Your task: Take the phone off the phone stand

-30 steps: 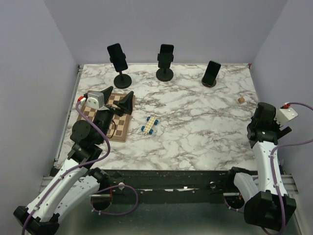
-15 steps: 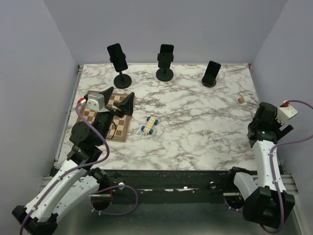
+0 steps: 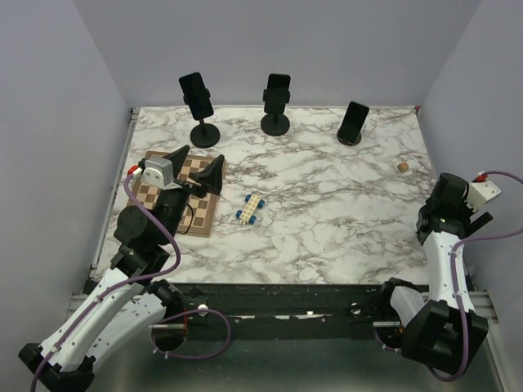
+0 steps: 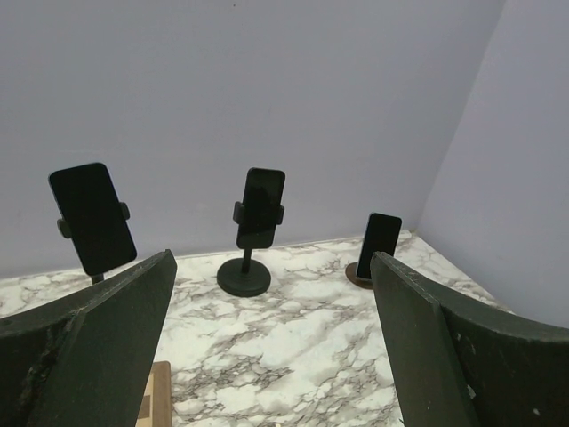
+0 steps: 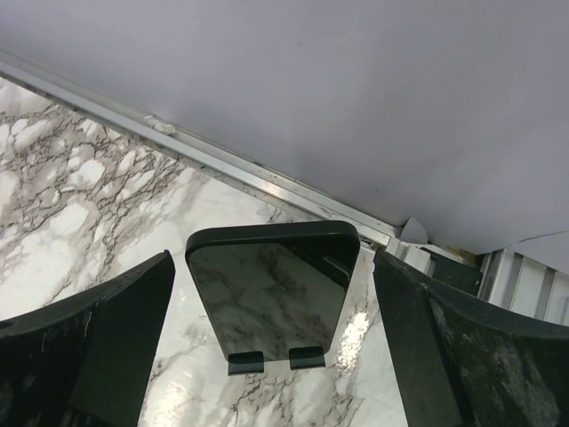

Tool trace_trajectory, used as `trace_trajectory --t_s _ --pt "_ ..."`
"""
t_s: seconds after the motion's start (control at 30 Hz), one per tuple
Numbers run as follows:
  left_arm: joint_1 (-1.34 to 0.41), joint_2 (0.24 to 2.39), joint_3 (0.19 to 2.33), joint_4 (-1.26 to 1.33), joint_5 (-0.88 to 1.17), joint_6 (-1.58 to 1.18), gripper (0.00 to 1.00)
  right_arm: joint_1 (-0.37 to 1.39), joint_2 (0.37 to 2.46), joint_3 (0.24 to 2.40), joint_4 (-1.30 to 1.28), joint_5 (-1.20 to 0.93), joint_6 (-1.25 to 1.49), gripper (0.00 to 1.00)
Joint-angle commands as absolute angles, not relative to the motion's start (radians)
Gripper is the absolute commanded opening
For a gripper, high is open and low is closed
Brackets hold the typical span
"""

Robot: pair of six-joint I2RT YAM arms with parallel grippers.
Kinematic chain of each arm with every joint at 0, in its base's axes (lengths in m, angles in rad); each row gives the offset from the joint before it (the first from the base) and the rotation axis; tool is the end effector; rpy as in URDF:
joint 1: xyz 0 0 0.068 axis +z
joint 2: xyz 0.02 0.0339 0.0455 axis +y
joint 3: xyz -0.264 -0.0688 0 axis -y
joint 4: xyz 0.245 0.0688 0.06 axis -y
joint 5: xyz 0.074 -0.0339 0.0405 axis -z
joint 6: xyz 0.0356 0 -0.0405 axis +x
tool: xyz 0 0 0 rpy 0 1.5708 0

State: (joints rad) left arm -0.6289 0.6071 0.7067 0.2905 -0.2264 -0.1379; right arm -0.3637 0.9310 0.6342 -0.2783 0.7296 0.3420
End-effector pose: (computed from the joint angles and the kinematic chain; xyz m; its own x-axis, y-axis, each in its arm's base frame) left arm 0.1191 -0.0768 0.3895 0.2489 -0.3467 -0.9044 0.4438 0.8708 -0.2117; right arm 0.1772 -0.0928 0.2563 -0.2146 0.3492 -0.9121 0.9128 0.4040 -0.0601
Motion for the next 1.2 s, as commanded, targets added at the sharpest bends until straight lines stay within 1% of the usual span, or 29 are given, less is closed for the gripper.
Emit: trace_trajectory --t_s 0.0,0.37,0.83,1.03,1.17 --pt "-0.637 0.597 0.712 0.310 -0.245 -0.120 0.99 -0.381 0.958 0.618 -0.246 0.670 0.336 1.00" --pt "-0.651 0.603 0.706 0.315 -0.253 -0.105 0.99 -0.412 0.979 0.617 -0.230 0.614 0.338 1.00" --pt "-0.658 0.603 0.706 0.318 -0.257 -0.089 0.99 -0.427 0.990 0.610 -0.232 0.607 0.351 1.00" --pt "-0.658 0.604 0.703 0.321 -0.260 -0.087 0.99 -0.430 1.004 0.612 -0.232 0.614 0.352 0.97" --pt "-0.661 0.605 0.700 0.326 -0.269 -0.080 0.99 -0.432 0.997 0.610 -0.236 0.626 0.359 0.97"
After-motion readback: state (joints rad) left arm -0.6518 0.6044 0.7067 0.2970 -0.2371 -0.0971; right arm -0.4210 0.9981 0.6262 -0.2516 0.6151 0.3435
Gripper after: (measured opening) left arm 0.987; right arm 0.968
